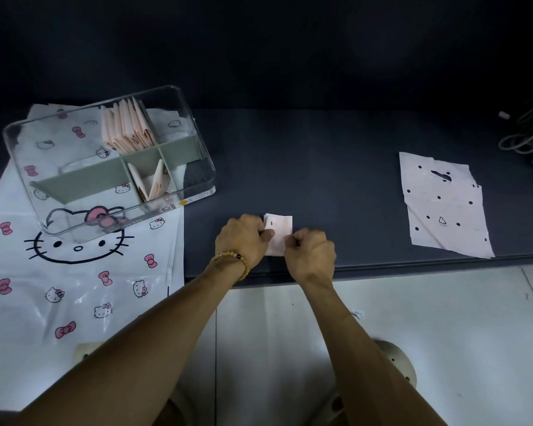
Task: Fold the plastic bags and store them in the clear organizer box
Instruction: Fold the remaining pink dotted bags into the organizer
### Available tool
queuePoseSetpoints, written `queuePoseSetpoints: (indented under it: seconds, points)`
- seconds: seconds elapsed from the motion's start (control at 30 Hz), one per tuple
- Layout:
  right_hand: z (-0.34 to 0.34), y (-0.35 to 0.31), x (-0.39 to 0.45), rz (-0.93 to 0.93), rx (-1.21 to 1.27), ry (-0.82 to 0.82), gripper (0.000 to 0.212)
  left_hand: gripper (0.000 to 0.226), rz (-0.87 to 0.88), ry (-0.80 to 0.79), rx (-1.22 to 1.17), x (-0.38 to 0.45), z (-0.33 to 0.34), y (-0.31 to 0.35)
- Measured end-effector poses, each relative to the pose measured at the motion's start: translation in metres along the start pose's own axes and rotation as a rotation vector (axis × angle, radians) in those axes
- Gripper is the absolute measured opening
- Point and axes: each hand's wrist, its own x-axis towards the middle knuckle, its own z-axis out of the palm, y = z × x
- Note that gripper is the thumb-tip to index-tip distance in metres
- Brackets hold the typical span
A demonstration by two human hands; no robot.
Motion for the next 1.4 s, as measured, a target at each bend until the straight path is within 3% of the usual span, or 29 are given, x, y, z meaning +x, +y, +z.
queuePoseSetpoints:
  seconds: [0.13, 0.23, 0.33, 0.43, 0.57, 0.63, 0.7, 0.83, 0.97, 1.1, 1.27, 1.4]
  points:
    - [-0.001, 0.000, 0.006, 0.020, 0.013, -0.049, 0.019, 0.028, 0.033, 0.099, 0.169, 0.000, 0.004, 0.002]
    - [-0.002, -0.001, 0.010, 0.017, 0.023, -0.088, 0.020, 0.032, 0.212, 0.239, 0.212, 0.001, 0.004, 0.000]
    - [-0.006, -0.001, 0.015, -0.016, -0.052, -0.112, 0.022, 0.029, 0.474, 0.153, 0.294, 0.008, 0.006, -0.005]
    - [-0.013, -0.002, 0.028, -0.064, -0.084, -0.068, 0.020, 0.030, 0.579, 0.046, 0.358, 0.012, 0.011, -0.006]
    - [-0.020, 0.010, 0.030, -0.271, 0.018, 0.197, 0.013, 0.026, 0.517, 0.076, 0.327, 0.007, 0.018, -0.003]
    - [-0.018, 0.026, 0.020, -0.448, -0.125, 0.304, 0.014, 0.025, 0.496, 0.102, 0.326, 0.006, 0.019, -0.003]
    - [-0.010, 0.045, 0.013, -0.571, -0.282, 0.286, 0.021, 0.027, 0.495, 0.120, 0.334, 0.003, 0.019, -0.002]
    - [0.000, 0.056, 0.009, -0.507, -0.261, 0.141, 0.034, 0.029, 0.540, 0.172, 0.443, 0.001, 0.016, 0.002]
    - [-0.001, 0.058, 0.010, -0.517, -0.256, 0.081, 0.040, 0.043, 0.734, 0.061, 0.447, 0.004, 0.031, 0.020]
    - [-0.005, 0.060, 0.011, -0.533, -0.267, 0.059, 0.041, 0.046, 0.676, 0.061, 0.295, 0.003, 0.042, 0.017]
    - [-0.006, 0.059, 0.010, -0.540, -0.240, 0.112, 0.037, 0.048, 0.688, 0.073, 0.415, 0.011, 0.025, 0.004]
    - [-0.003, 0.059, 0.010, -0.541, -0.239, 0.150, 0.035, 0.036, 0.644, 0.154, 0.385, 0.017, 0.001, -0.022]
